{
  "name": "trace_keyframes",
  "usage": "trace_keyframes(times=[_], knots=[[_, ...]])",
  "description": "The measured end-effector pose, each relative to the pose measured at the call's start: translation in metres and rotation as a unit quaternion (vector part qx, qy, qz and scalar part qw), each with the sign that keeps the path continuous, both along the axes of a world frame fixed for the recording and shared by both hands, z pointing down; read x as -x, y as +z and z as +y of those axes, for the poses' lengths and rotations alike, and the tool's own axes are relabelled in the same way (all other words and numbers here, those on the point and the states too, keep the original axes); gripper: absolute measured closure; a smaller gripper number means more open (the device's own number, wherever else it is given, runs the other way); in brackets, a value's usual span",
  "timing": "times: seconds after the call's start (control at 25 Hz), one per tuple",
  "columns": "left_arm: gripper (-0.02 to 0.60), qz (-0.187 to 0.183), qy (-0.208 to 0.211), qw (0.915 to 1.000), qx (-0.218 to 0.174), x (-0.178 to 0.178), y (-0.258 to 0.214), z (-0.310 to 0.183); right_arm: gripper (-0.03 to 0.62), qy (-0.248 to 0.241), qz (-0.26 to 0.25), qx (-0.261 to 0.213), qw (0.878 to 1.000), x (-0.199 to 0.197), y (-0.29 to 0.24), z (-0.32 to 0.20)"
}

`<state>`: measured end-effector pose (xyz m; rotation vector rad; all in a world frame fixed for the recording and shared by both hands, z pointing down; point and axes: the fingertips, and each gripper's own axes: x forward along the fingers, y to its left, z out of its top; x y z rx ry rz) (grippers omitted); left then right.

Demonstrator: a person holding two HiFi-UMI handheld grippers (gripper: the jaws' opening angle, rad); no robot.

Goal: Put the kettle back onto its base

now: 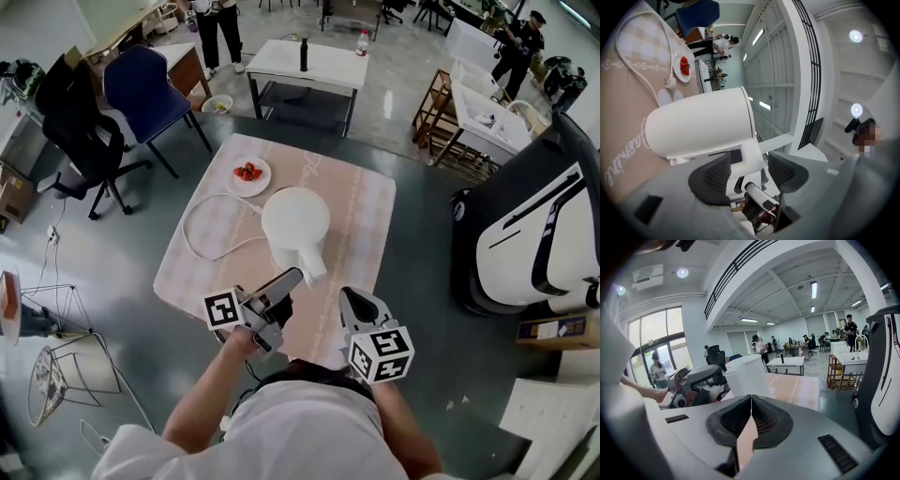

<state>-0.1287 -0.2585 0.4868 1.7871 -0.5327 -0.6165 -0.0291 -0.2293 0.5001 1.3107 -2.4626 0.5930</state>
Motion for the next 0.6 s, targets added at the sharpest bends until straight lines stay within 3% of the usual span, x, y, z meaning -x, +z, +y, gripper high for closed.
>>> trace_keyframes(times=[0.24,0.6], knots=[[0.352,-0.096,-0.005,0.9952,-0.017,-0.012,0.0,0.025,0.588,-0.028,-0.01,-0.011,0.999,0.005,-0.01,0.012],[0.434,-0.222,-0.031,0.9738,-0.038,-0.041,-0.001,0.064,0.588,-0.07,-0.016,-0.024,0.997,-0.008,-0.024,0.042]])
